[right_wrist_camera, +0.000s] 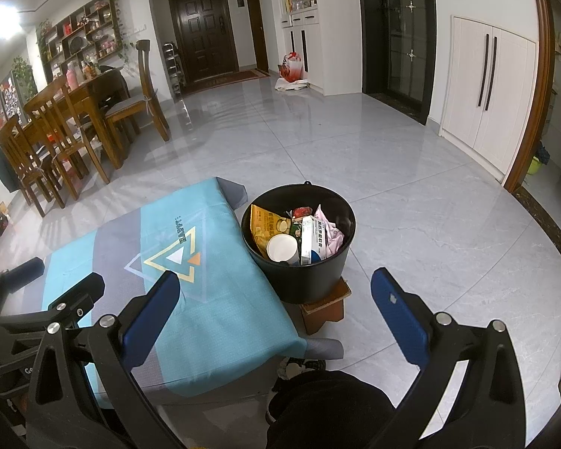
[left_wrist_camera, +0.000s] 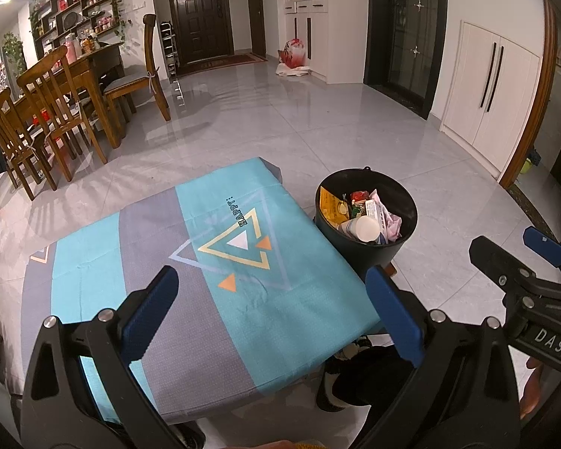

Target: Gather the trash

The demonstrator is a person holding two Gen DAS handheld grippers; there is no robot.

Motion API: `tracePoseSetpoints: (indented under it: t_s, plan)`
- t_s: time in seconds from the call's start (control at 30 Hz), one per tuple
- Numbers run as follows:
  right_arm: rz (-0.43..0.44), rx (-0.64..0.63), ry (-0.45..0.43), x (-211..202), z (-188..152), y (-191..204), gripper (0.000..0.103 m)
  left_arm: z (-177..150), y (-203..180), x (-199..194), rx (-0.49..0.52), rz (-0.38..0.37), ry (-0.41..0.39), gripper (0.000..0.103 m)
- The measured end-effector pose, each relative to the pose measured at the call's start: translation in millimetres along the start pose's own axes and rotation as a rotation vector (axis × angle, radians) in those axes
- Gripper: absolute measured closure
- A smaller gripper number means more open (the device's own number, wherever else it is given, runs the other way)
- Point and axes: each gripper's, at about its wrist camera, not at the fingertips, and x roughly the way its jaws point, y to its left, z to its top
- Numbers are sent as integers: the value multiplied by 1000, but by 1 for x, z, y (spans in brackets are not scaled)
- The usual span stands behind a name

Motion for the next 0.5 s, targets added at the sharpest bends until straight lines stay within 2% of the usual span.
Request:
tracePoseSetpoints:
  t_s: [0.5]
  plan:
    - [1,0,0,-1,0,0,3,0,2,2,-7,-3,17,3]
